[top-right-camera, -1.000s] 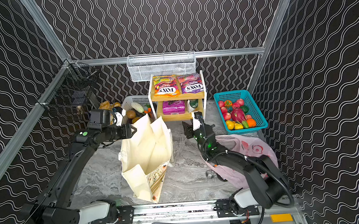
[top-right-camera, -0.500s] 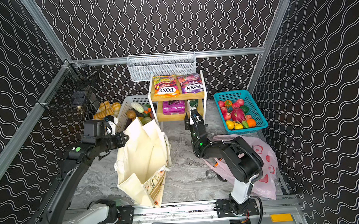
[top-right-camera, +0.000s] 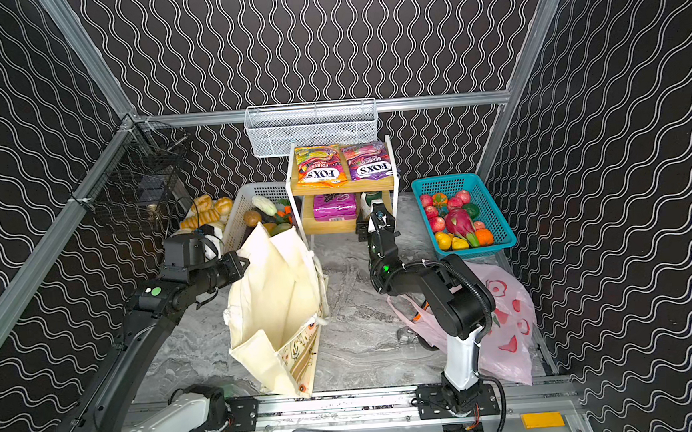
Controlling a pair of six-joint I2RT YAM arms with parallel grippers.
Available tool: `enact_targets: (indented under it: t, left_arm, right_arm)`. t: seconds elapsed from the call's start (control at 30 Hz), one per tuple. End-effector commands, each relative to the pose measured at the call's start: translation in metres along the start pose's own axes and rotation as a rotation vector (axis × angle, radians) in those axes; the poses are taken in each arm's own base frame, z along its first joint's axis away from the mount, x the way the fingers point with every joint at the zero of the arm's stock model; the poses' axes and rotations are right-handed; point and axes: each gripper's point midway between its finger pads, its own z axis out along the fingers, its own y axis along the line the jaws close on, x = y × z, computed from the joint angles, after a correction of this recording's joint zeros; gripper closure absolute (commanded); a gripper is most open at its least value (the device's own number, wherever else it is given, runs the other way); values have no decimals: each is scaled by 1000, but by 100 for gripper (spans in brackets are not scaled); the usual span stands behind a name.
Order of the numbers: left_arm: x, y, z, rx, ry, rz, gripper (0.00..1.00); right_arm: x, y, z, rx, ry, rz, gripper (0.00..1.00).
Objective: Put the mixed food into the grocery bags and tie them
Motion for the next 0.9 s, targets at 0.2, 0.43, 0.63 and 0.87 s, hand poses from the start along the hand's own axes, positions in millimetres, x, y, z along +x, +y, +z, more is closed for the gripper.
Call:
enact_targets:
  t: [0.2, 0.43, 0.63, 0.87]
  left_arm:
    - [-40, -19, 3, 57, -133, -28, 100]
    - [-28, -17, -5, 61, -99, 6, 77]
    - [-24, -20, -21, 72, -95, 48, 58]
    - [-28, -21, -41, 44, -114, 101, 50]
  right_arm:
    - [9, -4, 12, 8, -17, 26, 17]
    - [12, -6, 19, -8, -6, 11, 28]
    - [13, -2, 25, -25, -2, -7, 24]
    - [11, -3, 15, -45, 0, 8, 37]
